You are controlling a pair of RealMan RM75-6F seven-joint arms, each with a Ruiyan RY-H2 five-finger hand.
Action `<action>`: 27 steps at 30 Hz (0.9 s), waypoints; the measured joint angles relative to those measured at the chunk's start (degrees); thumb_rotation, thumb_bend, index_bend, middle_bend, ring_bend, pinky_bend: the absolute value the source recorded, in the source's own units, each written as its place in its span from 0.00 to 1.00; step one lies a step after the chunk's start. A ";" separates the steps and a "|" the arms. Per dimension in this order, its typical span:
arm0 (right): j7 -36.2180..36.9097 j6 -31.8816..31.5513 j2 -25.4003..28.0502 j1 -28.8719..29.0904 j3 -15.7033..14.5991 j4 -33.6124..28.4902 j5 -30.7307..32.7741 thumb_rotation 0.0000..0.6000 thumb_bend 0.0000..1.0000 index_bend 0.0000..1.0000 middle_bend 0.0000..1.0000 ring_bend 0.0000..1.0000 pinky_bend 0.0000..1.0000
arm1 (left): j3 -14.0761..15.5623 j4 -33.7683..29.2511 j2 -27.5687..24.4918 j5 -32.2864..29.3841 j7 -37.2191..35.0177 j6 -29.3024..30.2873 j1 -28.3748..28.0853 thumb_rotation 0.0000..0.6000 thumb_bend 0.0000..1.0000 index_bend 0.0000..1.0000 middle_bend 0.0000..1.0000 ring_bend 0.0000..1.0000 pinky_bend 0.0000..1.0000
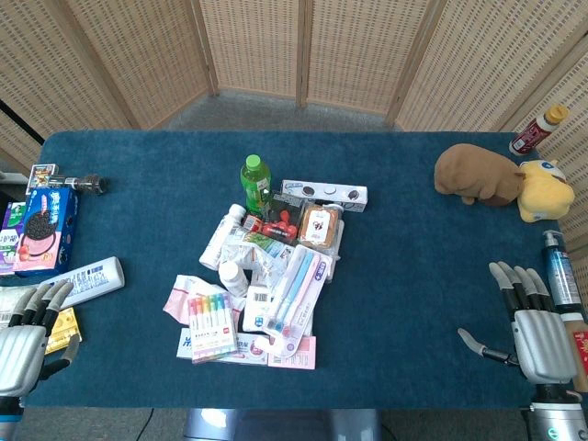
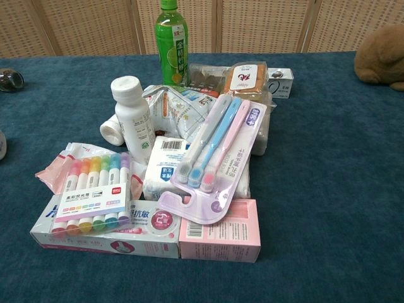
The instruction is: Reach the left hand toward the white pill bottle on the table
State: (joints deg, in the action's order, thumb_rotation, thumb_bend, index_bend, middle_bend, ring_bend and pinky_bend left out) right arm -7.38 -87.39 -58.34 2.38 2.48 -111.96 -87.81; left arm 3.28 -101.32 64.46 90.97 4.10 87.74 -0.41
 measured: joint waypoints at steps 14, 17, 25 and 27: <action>2.47 -0.95 2.26 -1.35 -1.35 -2.01 -2.34 0.61 0.22 0.00 0.00 0.00 0.00 | -7.55 0.99 3.44 -5.40 -21.41 -20.98 -16.40 1.00 0.42 0.00 0.00 0.00 0.00; 3.39 -1.17 2.72 -1.73 -1.60 -1.93 -2.41 0.61 0.22 0.00 0.00 0.00 0.00 | -8.74 2.39 6.66 -6.57 -22.77 -24.70 -19.55 1.00 0.41 0.00 0.00 0.00 0.00; 6.01 -2.58 4.13 -3.23 -2.04 -1.04 -2.20 0.61 0.22 0.00 0.00 0.00 0.00 | -11.21 8.36 16.55 -8.75 -27.18 -32.69 -27.52 1.00 0.38 0.00 0.00 0.00 0.00; 6.57 -2.92 4.43 -3.60 -2.13 -0.83 -2.11 0.61 0.22 0.00 0.00 0.00 0.00 | -11.57 9.74 18.39 -8.87 -28.29 -33.97 -29.05 1.00 0.38 0.00 0.00 0.00 0.00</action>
State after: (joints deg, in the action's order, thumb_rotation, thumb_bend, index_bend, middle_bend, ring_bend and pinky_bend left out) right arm -0.81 -90.31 -53.92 -1.22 0.35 -112.79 -89.91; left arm -8.29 -91.58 82.84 82.10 -24.19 53.77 -29.46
